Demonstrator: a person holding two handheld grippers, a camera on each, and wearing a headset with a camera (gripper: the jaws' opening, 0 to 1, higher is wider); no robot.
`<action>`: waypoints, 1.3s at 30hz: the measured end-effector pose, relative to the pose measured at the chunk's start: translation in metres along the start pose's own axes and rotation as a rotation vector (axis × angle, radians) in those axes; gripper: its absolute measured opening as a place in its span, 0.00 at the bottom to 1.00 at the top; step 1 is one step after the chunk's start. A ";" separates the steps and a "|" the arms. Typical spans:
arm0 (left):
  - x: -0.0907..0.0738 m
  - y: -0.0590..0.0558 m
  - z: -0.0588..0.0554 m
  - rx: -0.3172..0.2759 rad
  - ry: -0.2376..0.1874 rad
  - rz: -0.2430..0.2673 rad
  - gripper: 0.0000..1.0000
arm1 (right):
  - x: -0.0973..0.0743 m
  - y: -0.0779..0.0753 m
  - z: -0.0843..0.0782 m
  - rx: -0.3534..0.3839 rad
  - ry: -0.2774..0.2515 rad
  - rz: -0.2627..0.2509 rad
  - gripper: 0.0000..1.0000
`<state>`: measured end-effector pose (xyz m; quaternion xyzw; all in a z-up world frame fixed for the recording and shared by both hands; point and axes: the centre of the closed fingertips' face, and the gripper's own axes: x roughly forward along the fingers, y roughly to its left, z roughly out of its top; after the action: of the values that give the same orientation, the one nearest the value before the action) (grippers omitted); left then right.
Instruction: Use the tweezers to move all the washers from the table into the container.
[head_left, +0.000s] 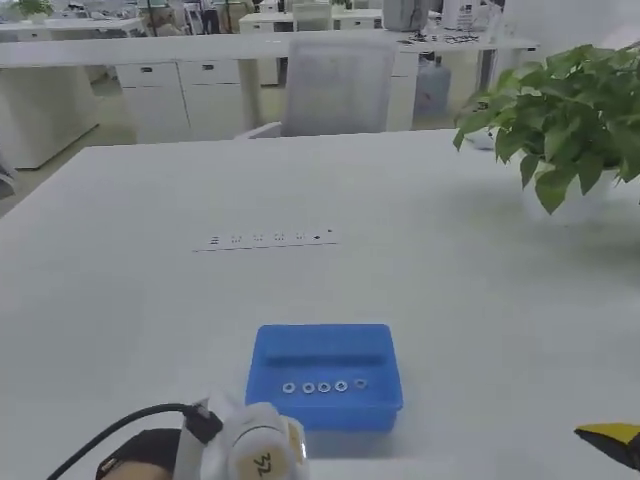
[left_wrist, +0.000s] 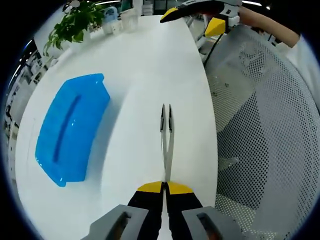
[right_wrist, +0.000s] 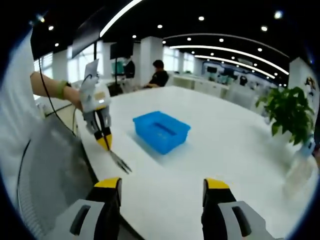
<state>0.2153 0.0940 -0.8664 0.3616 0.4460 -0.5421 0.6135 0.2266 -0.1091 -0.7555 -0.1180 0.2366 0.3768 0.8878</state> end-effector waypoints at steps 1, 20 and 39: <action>-0.001 0.000 -0.002 -0.017 0.005 0.005 0.00 | 0.000 0.000 0.005 0.005 -0.022 -0.005 0.67; -0.150 0.011 -0.014 -0.786 -0.903 0.579 0.71 | 0.005 0.005 0.047 0.064 -0.232 -0.053 0.98; -0.200 0.027 -0.018 -0.794 -1.201 0.908 0.99 | -0.005 -0.015 0.056 0.079 -0.340 -0.202 0.99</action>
<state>0.2364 0.1833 -0.6860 -0.0858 0.0135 -0.1466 0.9854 0.2525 -0.1006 -0.7041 -0.0412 0.0850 0.2907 0.9521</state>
